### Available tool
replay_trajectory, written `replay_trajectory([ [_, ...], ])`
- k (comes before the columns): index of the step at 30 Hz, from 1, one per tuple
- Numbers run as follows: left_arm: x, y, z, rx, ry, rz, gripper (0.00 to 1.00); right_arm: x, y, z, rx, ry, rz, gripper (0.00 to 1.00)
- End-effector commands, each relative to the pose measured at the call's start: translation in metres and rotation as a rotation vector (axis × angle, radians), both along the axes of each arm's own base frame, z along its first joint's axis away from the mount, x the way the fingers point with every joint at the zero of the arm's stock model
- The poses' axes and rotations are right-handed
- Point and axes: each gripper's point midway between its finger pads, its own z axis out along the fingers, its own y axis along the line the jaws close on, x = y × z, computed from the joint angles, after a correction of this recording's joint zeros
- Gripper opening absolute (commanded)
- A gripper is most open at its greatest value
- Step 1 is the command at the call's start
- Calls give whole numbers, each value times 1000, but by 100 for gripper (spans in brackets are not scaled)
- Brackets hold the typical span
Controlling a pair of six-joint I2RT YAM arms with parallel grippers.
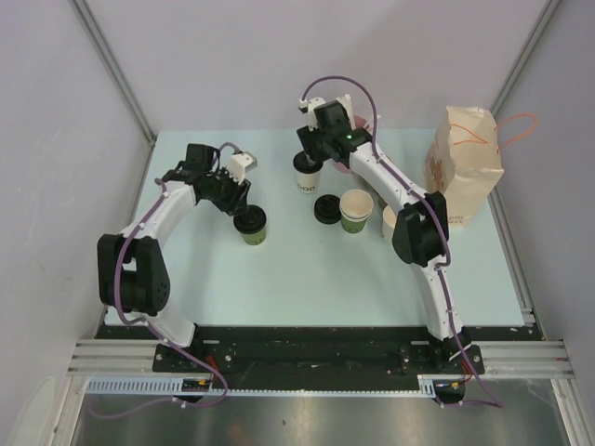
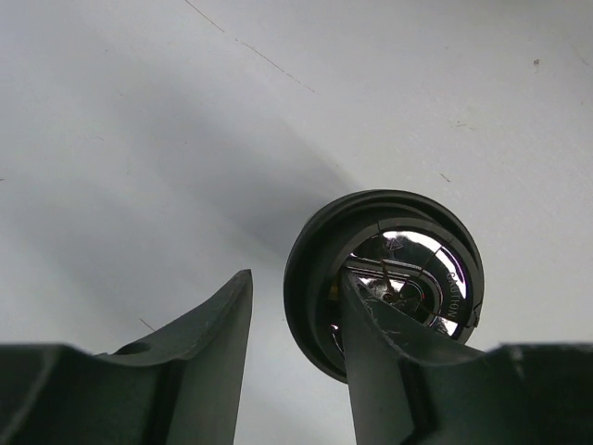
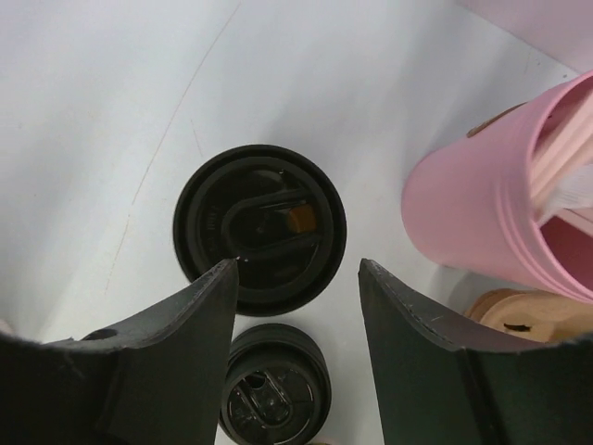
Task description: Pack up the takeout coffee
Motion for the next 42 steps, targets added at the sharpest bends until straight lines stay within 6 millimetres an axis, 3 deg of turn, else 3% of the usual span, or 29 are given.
replay_trajectory([
  [1,0,-5,-3,3,-13,-45,42,-5,-1,75,76,-129,6,60],
  [3,-1,-6,-4,4,-11,-48,35,-7,-2,81,81,-137,6,60],
  [4,-1,-7,-3,4,-14,-49,23,-11,-3,86,85,-140,10,60],
  [7,2,-9,4,-12,-16,-29,0,-16,-7,88,88,-140,9,60],
  [9,3,-10,8,-25,-13,-11,0,-22,-10,105,106,-174,8,61],
  [10,7,-10,13,-25,-23,0,0,-24,-13,99,98,-165,6,61],
  [11,8,-11,15,-29,-20,17,0,-30,-16,110,106,-183,6,60],
  [15,23,-10,23,7,-40,80,1,-40,-30,125,121,-215,-13,61],
  [17,38,-9,32,29,-65,135,0,-46,-37,121,117,-207,-22,60],
  [18,44,-6,35,35,-70,162,0,-51,-42,135,132,-237,-29,61],
  [23,87,-2,46,48,-103,268,1,-68,-65,143,129,-252,-68,61],
  [24,97,-2,55,43,-128,282,1,-70,-69,138,123,-242,-75,61],
  [26,108,-4,48,45,-117,299,0,-76,-81,147,124,-255,-95,61],
  [27,118,-3,57,45,-142,316,1,-82,-85,146,118,-253,-100,61],
  [28,125,-3,48,52,-130,318,1,-84,-89,147,116,-252,-108,61],
  [30,137,-3,55,59,-157,335,0,-89,-94,142,112,-239,-113,61],
  [33,145,-6,48,78,-159,333,1,-96,-102,143,103,-239,-126,61],
  [42,145,-16,20,130,-120,289,0,-103,-125,138,57,-211,-180,66],
])
